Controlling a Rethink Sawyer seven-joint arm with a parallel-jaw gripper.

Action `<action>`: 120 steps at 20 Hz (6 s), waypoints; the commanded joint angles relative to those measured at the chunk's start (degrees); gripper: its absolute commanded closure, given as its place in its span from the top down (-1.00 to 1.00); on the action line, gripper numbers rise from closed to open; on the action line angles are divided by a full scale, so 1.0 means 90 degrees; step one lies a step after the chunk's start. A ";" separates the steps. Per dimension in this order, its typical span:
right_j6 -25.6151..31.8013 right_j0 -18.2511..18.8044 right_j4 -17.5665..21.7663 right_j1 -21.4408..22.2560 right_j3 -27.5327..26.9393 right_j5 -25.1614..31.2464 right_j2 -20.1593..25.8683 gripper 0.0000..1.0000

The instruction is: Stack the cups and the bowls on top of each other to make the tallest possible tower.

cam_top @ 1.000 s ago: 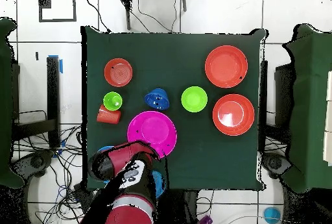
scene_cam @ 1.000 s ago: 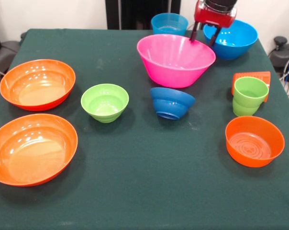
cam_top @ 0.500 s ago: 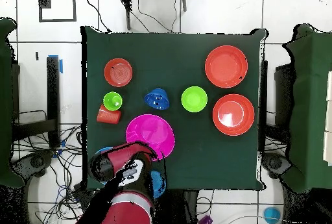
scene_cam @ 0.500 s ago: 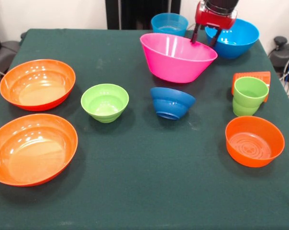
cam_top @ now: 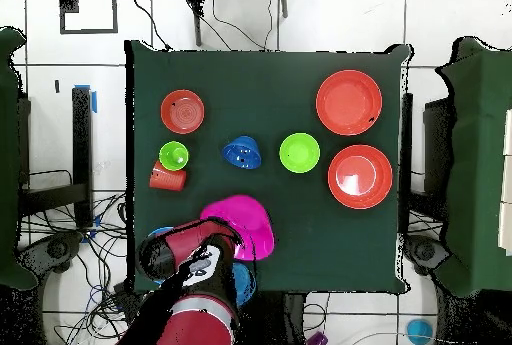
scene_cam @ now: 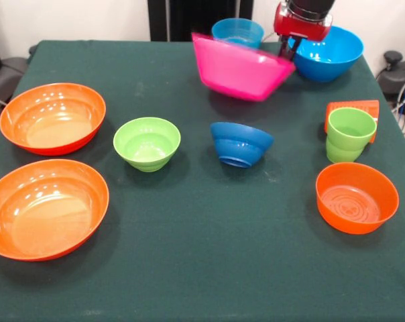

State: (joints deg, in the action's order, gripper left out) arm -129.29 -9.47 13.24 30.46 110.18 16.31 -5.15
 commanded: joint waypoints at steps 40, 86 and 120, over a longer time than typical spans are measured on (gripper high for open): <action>-0.0284 -0.0122 0.0015 -0.0130 -0.0479 0.0081 0.0367 1.00; 0.0550 0.0895 0.0784 0.1014 -0.0258 0.1277 0.0907 1.00; 0.0249 0.1072 0.1788 -0.0329 -0.0479 0.0218 0.0757 1.00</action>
State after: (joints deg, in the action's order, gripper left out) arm -129.29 -1.28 25.55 29.44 107.37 21.34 -2.72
